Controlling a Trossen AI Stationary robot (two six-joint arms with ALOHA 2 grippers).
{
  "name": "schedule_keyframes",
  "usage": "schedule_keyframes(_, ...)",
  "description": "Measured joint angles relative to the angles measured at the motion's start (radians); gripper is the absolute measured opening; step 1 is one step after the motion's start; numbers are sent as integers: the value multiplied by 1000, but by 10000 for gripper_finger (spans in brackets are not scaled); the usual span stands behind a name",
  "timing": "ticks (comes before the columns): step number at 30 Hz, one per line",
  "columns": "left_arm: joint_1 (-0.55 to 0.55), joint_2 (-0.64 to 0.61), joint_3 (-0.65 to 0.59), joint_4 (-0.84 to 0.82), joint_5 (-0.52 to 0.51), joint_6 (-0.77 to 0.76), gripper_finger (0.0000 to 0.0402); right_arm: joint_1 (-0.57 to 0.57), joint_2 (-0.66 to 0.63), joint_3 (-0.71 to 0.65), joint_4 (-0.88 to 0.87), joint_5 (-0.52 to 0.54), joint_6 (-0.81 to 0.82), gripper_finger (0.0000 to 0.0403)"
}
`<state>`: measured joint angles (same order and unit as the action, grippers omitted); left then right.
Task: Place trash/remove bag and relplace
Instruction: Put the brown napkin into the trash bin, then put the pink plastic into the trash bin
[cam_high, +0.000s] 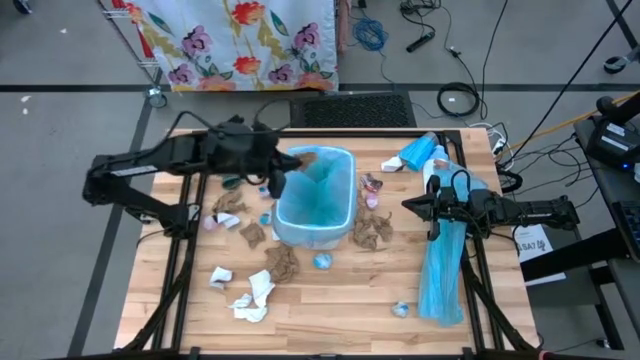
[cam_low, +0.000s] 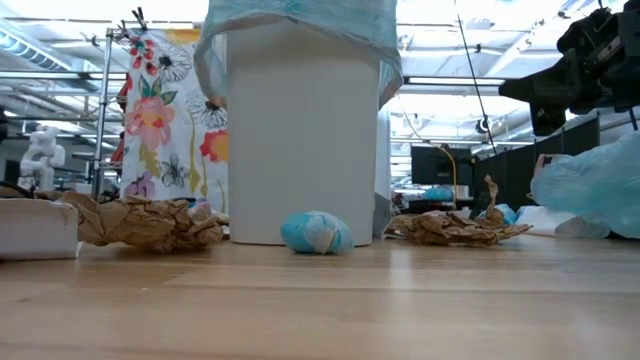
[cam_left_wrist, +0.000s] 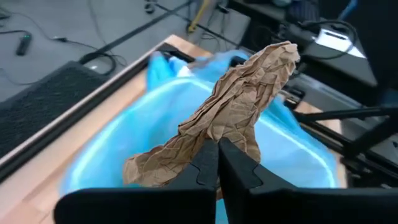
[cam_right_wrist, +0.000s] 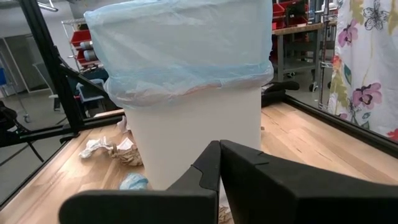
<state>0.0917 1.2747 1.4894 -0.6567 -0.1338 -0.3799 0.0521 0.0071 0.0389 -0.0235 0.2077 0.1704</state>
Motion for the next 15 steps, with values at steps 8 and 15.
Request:
schedule_keyframes(8,1,61,9,0,4,27,87,0,0,0,0,0,0,0)
schedule_keyframes(15,0,37,9,-6,2,27,115,0,0,0,0,0,0,0)
